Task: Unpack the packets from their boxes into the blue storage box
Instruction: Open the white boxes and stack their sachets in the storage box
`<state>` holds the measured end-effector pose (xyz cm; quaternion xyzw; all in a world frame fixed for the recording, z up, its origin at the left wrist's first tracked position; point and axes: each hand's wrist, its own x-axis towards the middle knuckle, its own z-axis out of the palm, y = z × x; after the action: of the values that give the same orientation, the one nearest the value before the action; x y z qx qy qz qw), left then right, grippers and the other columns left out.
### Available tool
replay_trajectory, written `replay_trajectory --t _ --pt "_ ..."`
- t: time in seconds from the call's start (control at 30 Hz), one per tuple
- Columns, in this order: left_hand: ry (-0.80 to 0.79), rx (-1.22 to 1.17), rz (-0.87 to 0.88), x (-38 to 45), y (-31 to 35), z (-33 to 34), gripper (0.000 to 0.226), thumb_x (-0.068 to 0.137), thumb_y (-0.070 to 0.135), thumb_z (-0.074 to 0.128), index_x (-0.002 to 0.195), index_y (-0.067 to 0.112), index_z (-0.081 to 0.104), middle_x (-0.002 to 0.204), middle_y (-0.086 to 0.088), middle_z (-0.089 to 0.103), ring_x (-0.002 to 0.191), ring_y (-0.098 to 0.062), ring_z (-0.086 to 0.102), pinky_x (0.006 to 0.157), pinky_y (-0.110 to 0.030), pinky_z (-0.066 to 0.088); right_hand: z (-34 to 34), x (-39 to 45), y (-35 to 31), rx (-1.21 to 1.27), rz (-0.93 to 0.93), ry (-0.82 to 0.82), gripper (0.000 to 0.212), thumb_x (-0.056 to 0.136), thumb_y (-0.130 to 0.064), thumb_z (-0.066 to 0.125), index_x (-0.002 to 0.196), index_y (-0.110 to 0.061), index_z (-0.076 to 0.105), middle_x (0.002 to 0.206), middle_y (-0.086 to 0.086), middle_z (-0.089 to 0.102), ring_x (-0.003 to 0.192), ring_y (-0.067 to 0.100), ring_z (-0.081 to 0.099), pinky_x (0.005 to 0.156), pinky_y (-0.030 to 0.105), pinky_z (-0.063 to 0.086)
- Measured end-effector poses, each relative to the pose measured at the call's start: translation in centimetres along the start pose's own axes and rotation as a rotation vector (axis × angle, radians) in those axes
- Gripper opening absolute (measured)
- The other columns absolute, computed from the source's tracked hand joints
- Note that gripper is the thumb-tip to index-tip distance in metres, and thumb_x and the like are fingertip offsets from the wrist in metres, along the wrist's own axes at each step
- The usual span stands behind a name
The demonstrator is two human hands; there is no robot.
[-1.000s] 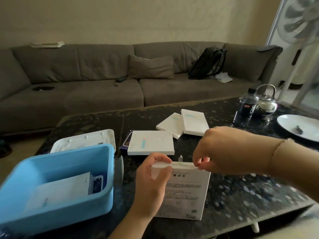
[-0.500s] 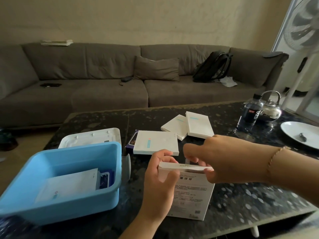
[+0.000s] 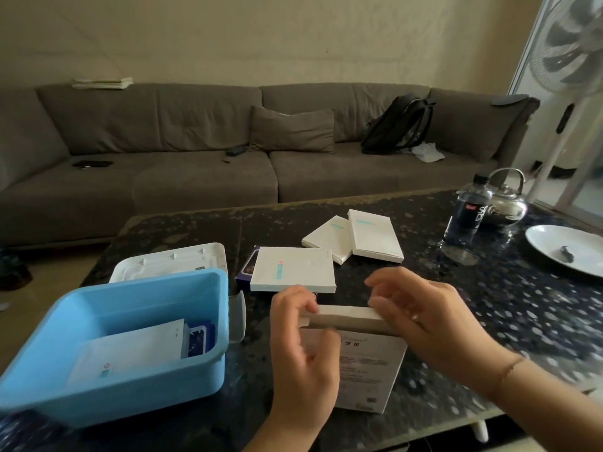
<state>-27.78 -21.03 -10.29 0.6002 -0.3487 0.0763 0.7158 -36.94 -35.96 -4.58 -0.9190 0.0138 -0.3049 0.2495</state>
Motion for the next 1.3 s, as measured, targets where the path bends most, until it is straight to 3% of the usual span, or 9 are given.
replay_trajectory --t 0.2,0.4,0.47,0.57,0.73,0.9,1.03,1.17,1.3 --pt "0.024 -0.064 -0.136 -0.1 -0.2 -0.2 0.018 0.085 0.024 0.053 0.102 0.023 0.058 0.092 0.006 0.062 0.085 -0.016 0.062 0.069 -0.022 0.052 1.0 -2.7 0.0 0.091 0.019 0.154 0.025 0.081 -0.053 0.066 0.094 -0.032 0.066 0.086 -0.019 0.07 0.078 0.002 0.067 0.064 0.012 0.054" --pt "0.112 -0.069 -0.03 -1.0 0.1 0.0 0.018 0.093 0.028 0.048 0.107 0.037 0.042 0.098 0.008 0.062 0.085 -0.012 0.063 0.067 -0.019 0.053 2.2 -2.1 -1.9 0.299 0.505 0.233 0.032 0.08 -0.046 0.067 0.066 -0.017 0.069 0.058 -0.01 0.063 0.051 0.002 0.053 0.049 0.015 0.042" --pt "0.086 0.017 0.044 -1.1 0.0 -0.3 0.012 0.095 0.026 0.045 0.103 0.034 0.046 0.113 0.015 0.062 0.099 -0.013 0.064 0.073 -0.025 0.057 2.7 -2.1 -1.8 0.476 0.704 0.183 0.044 0.087 -0.04 0.066 0.064 -0.003 0.06 0.054 -0.002 0.051 0.053 0.01 0.045 0.048 0.02 0.036" --pt "0.014 0.087 0.074 -1.2 -0.5 -1.1 0.012 0.095 0.022 0.044 0.095 0.026 0.055 0.126 0.01 0.062 0.119 -0.019 0.058 0.092 -0.025 0.05 3.1 -1.9 -1.9 0.739 0.91 0.097 0.041 0.089 -0.037 0.065 0.062 -0.01 0.053 0.064 0.008 0.045 0.061 0.019 0.044 0.056 0.028 0.035" --pt "-0.09 0.037 -0.041 -0.8 -0.1 -1.7 0.015 0.089 0.027 0.046 0.091 0.026 0.061 0.105 0.01 0.066 0.106 -0.012 0.061 0.084 -0.015 0.048 2.3 -2.3 -2.8 0.452 0.76 0.164 0.052 0.078 -0.06 0.063 0.071 -0.008 0.056 0.065 -0.008 0.055 0.06 0.016 0.048 0.055 0.026 0.039" --pt "-0.177 0.007 -0.268 -0.7 1.3 -2.6 0.017 0.084 0.019 0.053 0.094 0.025 0.066 0.095 0.013 0.067 0.09 -0.006 0.064 0.066 -0.012 0.05 1.4 -4.4 -5.8 -0.194 0.58 0.179 0.046 0.067 -0.069 0.062 0.104 -0.051 0.042 0.09 -0.028 0.054 0.065 -0.002 0.057 0.059 0.026 0.049" --pt "-0.287 0.252 -0.233 -0.4 2.1 -4.7 0.018 0.09 0.034 0.057 0.098 0.047 0.066 0.079 0.012 0.063 0.063 -0.007 0.052 0.059 -0.017 0.044 1.4 -4.8 -6.1 -0.178 0.601 0.232 0.029 0.075 -0.044 0.066 0.104 -0.041 0.059 0.071 -0.027 0.061 0.059 0.0 0.062 0.062 0.035 0.055" --pt "-0.339 0.294 -0.202 -0.3 2.7 -5.6 0.029 0.091 0.024 0.058 0.101 0.049 0.068 0.059 -0.007 0.055 0.048 -0.014 0.044 0.047 -0.024 0.039 1.8 -5.5 -5.0 -0.182 0.445 0.316 0.024 0.088 -0.02 0.057 0.11 -0.027 0.064 0.062 -0.015 0.068 0.042 0.006 0.054 0.051 0.025 0.047" --pt "-0.316 0.166 -0.237 -0.4 2.7 -5.8 0.025 0.094 0.034 0.05 0.1 0.042 0.072 0.051 -0.011 0.059 0.042 -0.016 0.06 0.046 -0.022 0.048 2.2 -6.3 -4.0 0.26 0.542 0.399 0.023 0.091 -0.007 0.06 0.09 -0.029 0.065 0.071 -0.004 0.072 0.048 0.022 0.06 0.052 0.042 0.054"
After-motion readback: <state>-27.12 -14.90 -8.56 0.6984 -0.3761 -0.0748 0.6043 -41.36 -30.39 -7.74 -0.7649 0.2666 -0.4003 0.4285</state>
